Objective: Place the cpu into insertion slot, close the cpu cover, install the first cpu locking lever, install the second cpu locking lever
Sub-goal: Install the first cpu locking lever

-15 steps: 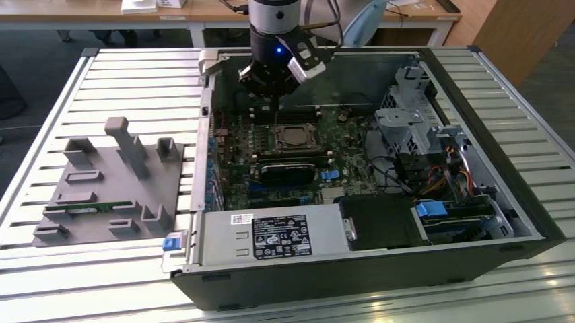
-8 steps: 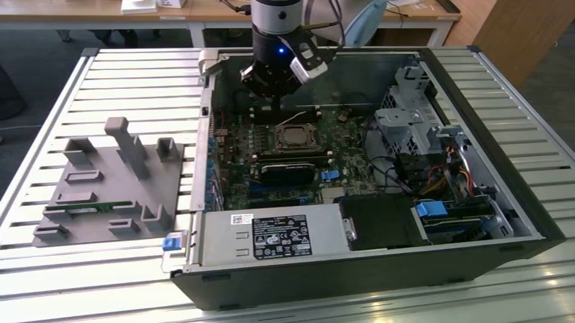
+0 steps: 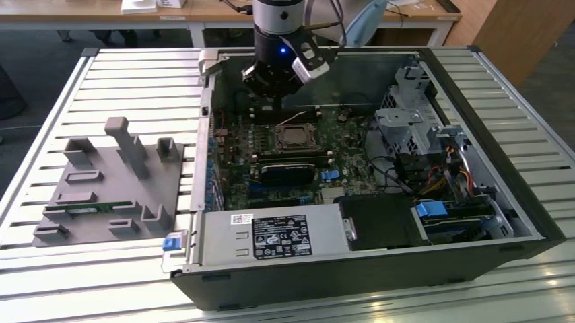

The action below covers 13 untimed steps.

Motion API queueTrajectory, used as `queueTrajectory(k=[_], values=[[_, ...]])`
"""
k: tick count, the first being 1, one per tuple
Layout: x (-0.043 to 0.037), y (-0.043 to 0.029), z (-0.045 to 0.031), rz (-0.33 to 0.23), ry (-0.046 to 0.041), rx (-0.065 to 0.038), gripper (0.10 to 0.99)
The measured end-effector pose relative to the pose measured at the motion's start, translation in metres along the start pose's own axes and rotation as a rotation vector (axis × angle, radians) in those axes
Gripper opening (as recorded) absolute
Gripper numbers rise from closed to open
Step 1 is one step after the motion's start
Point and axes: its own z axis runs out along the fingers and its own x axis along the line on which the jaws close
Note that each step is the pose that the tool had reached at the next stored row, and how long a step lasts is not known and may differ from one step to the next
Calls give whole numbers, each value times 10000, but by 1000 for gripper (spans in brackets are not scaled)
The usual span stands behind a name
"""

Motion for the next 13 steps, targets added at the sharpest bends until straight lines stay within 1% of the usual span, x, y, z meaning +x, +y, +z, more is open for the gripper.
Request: queueTrajectory(k=[13], values=[[-34, -4, 3, 0, 0, 0, 106]])
